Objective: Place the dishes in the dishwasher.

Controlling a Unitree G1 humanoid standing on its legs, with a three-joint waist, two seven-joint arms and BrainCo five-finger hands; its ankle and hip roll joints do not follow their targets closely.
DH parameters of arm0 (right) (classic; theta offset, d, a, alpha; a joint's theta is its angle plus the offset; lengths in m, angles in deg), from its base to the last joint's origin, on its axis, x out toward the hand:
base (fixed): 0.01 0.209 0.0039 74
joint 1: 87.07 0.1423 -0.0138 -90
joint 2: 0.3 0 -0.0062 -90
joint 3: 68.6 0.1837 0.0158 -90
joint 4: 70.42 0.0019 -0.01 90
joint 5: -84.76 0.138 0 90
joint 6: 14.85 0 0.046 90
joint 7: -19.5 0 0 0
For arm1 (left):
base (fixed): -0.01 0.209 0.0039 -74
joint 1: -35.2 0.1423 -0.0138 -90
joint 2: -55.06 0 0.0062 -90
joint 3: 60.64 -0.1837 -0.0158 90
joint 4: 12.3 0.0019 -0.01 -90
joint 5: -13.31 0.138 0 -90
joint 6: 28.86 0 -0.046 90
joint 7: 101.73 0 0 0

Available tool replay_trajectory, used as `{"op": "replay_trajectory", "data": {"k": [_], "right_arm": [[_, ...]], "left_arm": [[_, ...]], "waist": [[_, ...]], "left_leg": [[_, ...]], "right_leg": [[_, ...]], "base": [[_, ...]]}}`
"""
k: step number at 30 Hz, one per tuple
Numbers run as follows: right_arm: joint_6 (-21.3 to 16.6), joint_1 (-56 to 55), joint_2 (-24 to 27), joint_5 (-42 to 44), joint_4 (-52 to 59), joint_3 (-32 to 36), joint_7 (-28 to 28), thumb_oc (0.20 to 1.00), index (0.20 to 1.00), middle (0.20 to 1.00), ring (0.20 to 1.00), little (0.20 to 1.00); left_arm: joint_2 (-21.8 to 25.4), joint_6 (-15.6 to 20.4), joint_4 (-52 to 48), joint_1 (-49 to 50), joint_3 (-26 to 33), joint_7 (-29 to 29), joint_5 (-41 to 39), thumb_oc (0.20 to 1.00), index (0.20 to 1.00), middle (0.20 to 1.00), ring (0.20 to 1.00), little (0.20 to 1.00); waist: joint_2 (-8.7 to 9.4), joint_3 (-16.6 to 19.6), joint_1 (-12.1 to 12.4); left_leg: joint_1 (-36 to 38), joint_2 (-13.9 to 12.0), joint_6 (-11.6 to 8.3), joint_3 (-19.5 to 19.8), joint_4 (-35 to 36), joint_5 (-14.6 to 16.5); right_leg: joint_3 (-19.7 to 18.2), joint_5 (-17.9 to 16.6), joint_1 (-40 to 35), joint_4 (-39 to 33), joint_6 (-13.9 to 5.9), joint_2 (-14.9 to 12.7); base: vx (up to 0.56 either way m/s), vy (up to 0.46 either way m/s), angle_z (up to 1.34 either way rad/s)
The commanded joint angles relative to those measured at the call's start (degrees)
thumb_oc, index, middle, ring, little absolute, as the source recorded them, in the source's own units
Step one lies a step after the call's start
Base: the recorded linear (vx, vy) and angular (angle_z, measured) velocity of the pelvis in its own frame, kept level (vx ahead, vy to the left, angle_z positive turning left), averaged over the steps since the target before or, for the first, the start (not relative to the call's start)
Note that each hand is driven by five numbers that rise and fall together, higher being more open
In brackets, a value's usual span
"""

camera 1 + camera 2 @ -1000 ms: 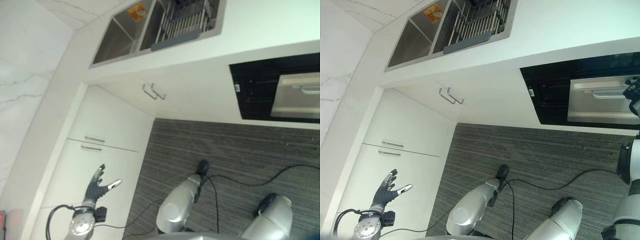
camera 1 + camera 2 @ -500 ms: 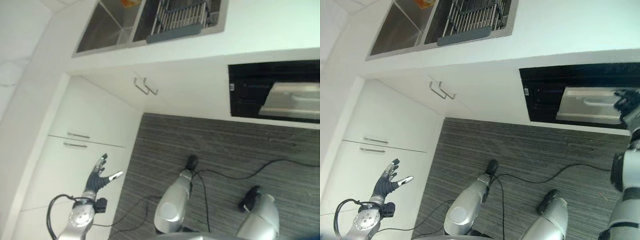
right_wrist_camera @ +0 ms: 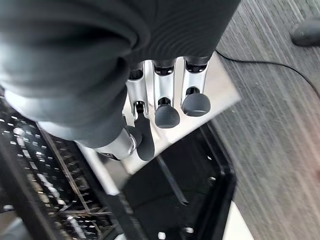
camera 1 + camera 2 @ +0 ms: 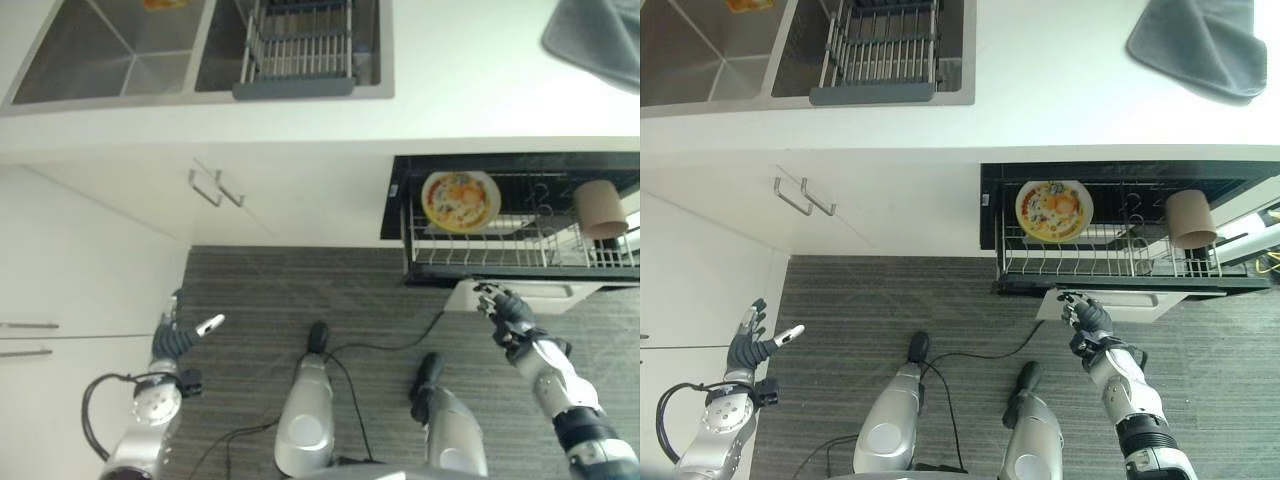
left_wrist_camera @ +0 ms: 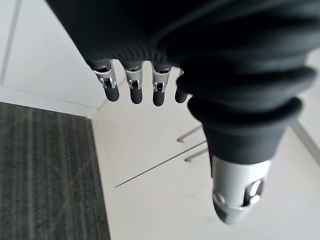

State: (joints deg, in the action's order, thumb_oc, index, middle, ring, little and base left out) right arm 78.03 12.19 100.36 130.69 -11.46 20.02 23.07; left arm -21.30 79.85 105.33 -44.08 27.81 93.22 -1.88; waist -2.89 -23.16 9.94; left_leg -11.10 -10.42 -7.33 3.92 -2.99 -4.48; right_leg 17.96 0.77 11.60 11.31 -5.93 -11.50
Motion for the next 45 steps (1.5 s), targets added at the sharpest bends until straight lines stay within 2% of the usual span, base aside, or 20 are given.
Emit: {"op": "replay_trajectory", "data": {"k": [1, 6, 7, 11, 12, 17, 21, 25, 30, 31, 33, 34, 35, 39, 41, 42, 44, 45], "right_arm": [[-2.5, 7.5, 3.6, 2.4, -1.9, 4.1, 2.8, 0.200, 0.200, 0.200, 0.200, 0.200], [-0.4, 12.2, 7.0, 3.5, -8.8, 5.2, 2.7, 0.200, 0.200, 0.200, 0.200, 0.200], [-0.2, 17.6, 10.2, 3.3, -14.4, 6.0, 1.8, 0.200, 0.200, 0.200, 0.200, 0.200], [0.7, 28.2, 15.3, 2.1, -23.4, 5.8, 0.1, 0.200, 0.200, 0.200, 0.200, 0.200], [1.7, 32.9, 17.6, 3.2, -27.4, 4.8, -0.2, 0.200, 0.200, 0.200, 0.200, 0.200], [4.3, 34.9, 17.9, 1.7, -28.4, 2.5, -0.7, 0.200, 0.200, 0.200, 0.200, 0.200], [4.5, 35.1, 18.3, -0.7, -29.4, 2.3, -1.4, 0.200, 0.200, 0.200, 0.200, 0.200], [3.7, 41.4, 21.2, -4.3, -33.7, 0.1, -2.8, 0.200, 0.200, 0.200, 0.200, 0.200], [2.8, 52.2, 27.0, -6.1, -35.8, -4.2, -9.1, 0.200, 0.200, 0.200, 0.200, 0.200], [2.0, 53.5, 27.7, -5.9, -35.8, -4.5, -10.7, 0.200, 0.200, 0.200, 0.200, 0.200], [0.5, 56.6, 29.7, -3.9, -35.7, -5.0, -14.4, 0.200, 0.200, 0.200, 0.200, 0.200], [0.2, 57.5, 30.3, -3.0, -35.8, -4.9, -15.3, 0.495, 0.495, 0.495, 0.495, 0.495], [-0.2, 58.1, 30.6, -2.4, -35.8, -4.8, -15.9, 1.000, 1.000, 1.000, 1.000, 1.000], [1.8, 57.1, 31.8, -2.0, -35.3, -4.0, -10.6, 1.000, 1.000, 1.000, 1.000, 1.000], [3.5, 54.5, 31.7, -0.7, -35.3, -2.6, -5.8, 1.000, 1.000, 1.000, 1.000, 1.000], [5.7, 52.0, 31.4, -0.4, -34.9, -1.7, -1.3, 1.000, 1.000, 1.000, 1.000, 1.000], [6.9, 49.4, 30.9, -0.8, -34.2, -0.9, 1.7, 1.000, 1.000, 1.000, 1.000, 1.000], [8.4, 44.2, 29.5, -2.4, -32.0, -0.3, 7.4, 1.000, 1.000, 1.000, 1.000, 1.000]], "left_arm": [[2.1, 3.2, -0.8, 1.1, 2.1, -0.5, -1.4, 1.000, 1.000, 1.000, 1.000, 1.000], [2.4, 1.8, 0.8, 0.0, 0.7, -0.2, -1.9, 1.000, 1.000, 1.000, 1.000, 1.000], [2.8, 1.8, 1.7, -0.9, -0.4, -0.1, -1.5, 1.000, 1.000, 1.000, 1.000, 1.000], [3.9, 2.0, 3.3, -2.5, -2.0, 0.3, -2.0, 1.000, 1.000, 1.000, 1.000, 1.000], [4.1, 1.9, 4.1, -2.9, -2.1, 0.2, -2.6, 1.000, 1.000, 1.000, 1.000, 1.000], [3.7, 1.7, 5.0, -2.9, -2.4, -0.1, -1.1, 1.000, 1.000, 1.000, 1.000, 1.000], [3.9, 1.3, 4.2, -3.2, -3.2, -0.1, 0.1, 1.000, 1.000, 1.000, 1.000, 1.000], [5.1, 0.6, 4.3, -4.0, -3.7, -0.1, -0.5, 1.000, 1.000, 1.000, 1.000, 1.000], [7.3, 1.6, 4.3, -3.2, -2.5, -0.1, -2.2, 1.000, 1.000, 1.000, 1.000, 1.000], [7.6, 1.5, 4.3, -2.8, -2.0, -0.1, -2.7, 1.000, 1.000, 1.000, 1.000, 1.000], [8.0, 1.7, 4.7, -1.5, -0.9, -0.9, -3.9, 1.000, 1.000, 1.000, 1.000, 1.000], [7.9, 1.8, 5.2, -1.1, -0.6, -1.4, -4.0, 1.000, 1.000, 1.000, 1.000, 1.000], [7.8, 2.0, 5.5, -0.7, -0.4, -1.8, -4.0, 1.000, 1.000, 1.000, 1.000, 1.000], [6.8, 2.5, 6.5, 1.7, 0.3, -4.1, -2.6, 1.000, 1.000, 1.000, 1.000, 1.000], [6.7, 2.7, 6.6, 2.4, 1.0, -5.1, -2.0, 1.000, 1.000, 1.000, 1.000, 1.000], [6.8, 3.0, 6.3, 2.8, 1.4, -5.8, -1.8, 1.000, 1.000, 1.000, 1.000, 1.000], [6.9, 3.2, 6.0, 3.1, 1.6, -6.1, -1.4, 1.000, 1.000, 1.000, 1.000, 1.000], [6.9, 3.4, 5.3, 3.4, 2.3, -6.5, -0.8, 1.000, 1.000, 1.000, 1.000, 1.000]], "waist": [[1.77, 2.0, 1.7], [1.12, 3.1, 3.2], [0.43, 3.4, 4.5], [-0.96, 3.4, 6.5], [-1.63, 3.2, 7.6], [-1.88, 3.4, 8.8], [-2.24, 3.3, 9.1], [-3.20, 3.1, 10.3], [-5.71, 1.9, 12.5], [-5.67, 1.8, 12.7], [-6.38, 1.5, 13.3], [-6.55, 1.4, 13.3], [-6.66, 1.5, 13.3], [-7.00, 1.9, 13.3], [-6.68, 2.0, 13.1], [-6.38, 1.9, 12.9], [-6.07, 1.9, 12.8], [-5.51, 1.6, 12.3]], "left_leg": [[-1.2, -0.9, 0.12, -2.4, -1.6, 2.1], [-0.8, -1.3, -0.50, -2.0, -1.9, 2.1], [-0.9, -1.0, -0.71, -1.4, -1.5, 1.8], [-1.8, -0.1, -0.82, -0.5, -1.0, 1.2], [-2.5, 0.8, -0.85, 0.2, -1.0, 1.2], [-3.6, 2.2, -0.43, 1.4, -1.5, 1.3], [-4.0, 2.6, -0.45, 2.2, -2.4, 1.5], [-5.2, 3.1, -0.61, 3.1, -2.3, 0.9], [-7.9, 4.4, -0.14, 5.1, -1.3, -1.3], [-7.7, 4.9, -0.29, 5.7, -1.3, -0.4], [-8.9, 5.6, -0.10, 6.6, -2.3, -0.8], [-9.2, 5.8, -0.09, 6.8, -2.6, -0.8], [-9.3, 6.0, -0.10, 6.8, -2.8, -0.8], [-9.3, 6.1, -0.18, 6.3, -3.7, -0.6], [-9.1, 5.8, -0.26, 5.9, -4.3, -0.2], [-8.8, 5.7, -0.31, 5.6, -4.5, -0.1], [-8.6, 5.5, -0.37, 5.4, -4.5, -0.1], [-8.2, 5.3, -0.37, 5.0, -4.7, 0.0]], "right_leg": [[-1.3, 4.6, -9.4, -5.1, -0.30, 0.5], [-0.2, 5.1, -10.6, -5.1, -0.09, 0.5], [0.7, 5.3, -11.0, -5.2, -0.11, 0.5], [1.8, 5.7, -10.6, -4.8, -0.09, 0.2], [2.5, 6.1, -10.3, -4.3, -0.19, -0.1], [3.4, 6.5, -10.1, -3.6, -0.35, -1.2], [3.8, 6.6, -10.6, -3.4, -0.42, -1.5], [4.5, 7.2, -9.8, -2.3, -0.48, -1.6], [5.2, 11.0, -5.3, 5.9, 0.29, -2.8], [4.5, 13.2, -4.9, 7.9, 0.30, -3.3], [4.1, 14.9, -3.3, 11.9, 0.73, -4.3], [3.9, 15.3, -3.0, 12.6, 0.81, -4.5], [3.8, 15.5, -2.9, 13.0, 0.85, -4.7], [4.0, 15.8, -3.6, 13.5, 0.78, -5.7], [4.1, 15.7, -4.5, 13.3, 0.68, -5.9], [4.3, 15.5, -5.2, 12.7, 0.56, -5.9], [4.5, 15.2, -5.9, 12.0, 0.45, -5.7], [4.5, 14.7, -6.8, 10.9, 0.31, -5.4]], "base": [[-0.02, -0.048, -0.09], [0.01, -0.006, -0.02], [0.00, 0.000, 0.00], [-0.01, 0.012, 0.15], [-0.03, 0.036, 0.32], [0.03, 0.033, 0.25], [0.10, 0.003, 0.23], [0.08, -0.027, 0.09], [0.08, -0.057, 0.03], [0.15, -0.089, 0.15], [0.14, -0.055, 0.26], [0.09, -0.009, 0.29], [0.08, 0.014, 0.27], [0.10, 0.048, 0.13], [0.09, 0.024, 0.01], [0.07, -0.008, -0.01], [0.05, -0.011, 0.01], [0.05, -0.016, -0.02]]}}
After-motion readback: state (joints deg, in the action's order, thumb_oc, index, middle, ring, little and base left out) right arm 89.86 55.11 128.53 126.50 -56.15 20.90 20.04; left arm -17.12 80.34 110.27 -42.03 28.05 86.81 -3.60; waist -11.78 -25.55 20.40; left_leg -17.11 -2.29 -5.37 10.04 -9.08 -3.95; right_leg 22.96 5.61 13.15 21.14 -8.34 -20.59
